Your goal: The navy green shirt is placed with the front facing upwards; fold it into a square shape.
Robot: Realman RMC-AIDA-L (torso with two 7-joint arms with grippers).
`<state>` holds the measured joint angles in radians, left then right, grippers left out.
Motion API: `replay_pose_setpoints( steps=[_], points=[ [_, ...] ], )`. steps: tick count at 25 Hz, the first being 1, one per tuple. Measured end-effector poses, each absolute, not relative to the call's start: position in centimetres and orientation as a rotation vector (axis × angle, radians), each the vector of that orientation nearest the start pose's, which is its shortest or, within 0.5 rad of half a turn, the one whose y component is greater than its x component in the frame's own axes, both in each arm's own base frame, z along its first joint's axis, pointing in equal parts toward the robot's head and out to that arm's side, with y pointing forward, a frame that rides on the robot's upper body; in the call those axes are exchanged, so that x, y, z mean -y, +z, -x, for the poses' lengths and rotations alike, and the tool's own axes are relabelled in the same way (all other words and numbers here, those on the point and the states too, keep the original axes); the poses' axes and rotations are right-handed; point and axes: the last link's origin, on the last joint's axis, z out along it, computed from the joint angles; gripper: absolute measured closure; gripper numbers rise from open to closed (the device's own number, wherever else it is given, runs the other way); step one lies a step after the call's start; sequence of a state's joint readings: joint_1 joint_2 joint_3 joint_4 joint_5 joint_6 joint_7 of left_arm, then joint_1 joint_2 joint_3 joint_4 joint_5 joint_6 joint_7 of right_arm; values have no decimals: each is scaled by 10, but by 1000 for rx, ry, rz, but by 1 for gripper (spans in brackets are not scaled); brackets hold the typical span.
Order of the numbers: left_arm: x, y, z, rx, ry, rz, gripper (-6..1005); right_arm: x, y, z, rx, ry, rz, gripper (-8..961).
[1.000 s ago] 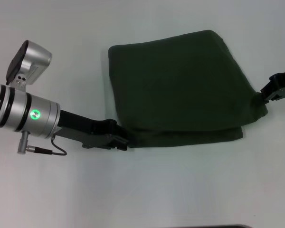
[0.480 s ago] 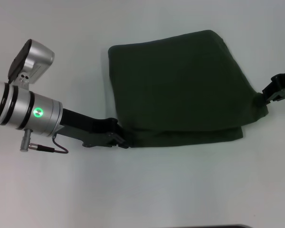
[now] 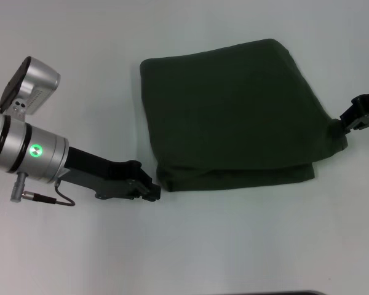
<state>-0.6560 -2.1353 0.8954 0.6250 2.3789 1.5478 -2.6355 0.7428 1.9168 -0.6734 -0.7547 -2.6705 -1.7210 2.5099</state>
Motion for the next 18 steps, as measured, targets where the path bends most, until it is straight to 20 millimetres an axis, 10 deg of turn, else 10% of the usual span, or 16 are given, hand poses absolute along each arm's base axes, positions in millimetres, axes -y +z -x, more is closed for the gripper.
replay_pose_setpoints(
  steps=[12, 18],
  points=[
    [-315, -47, 252, 2210, -252, 2374, 893, -357, 67, -280, -1855, -191, 2334, 929],
    [-313, -52, 253, 2219, -227, 2361, 631, -359, 69, -278, -1850, -177, 2337, 929]
  ],
)
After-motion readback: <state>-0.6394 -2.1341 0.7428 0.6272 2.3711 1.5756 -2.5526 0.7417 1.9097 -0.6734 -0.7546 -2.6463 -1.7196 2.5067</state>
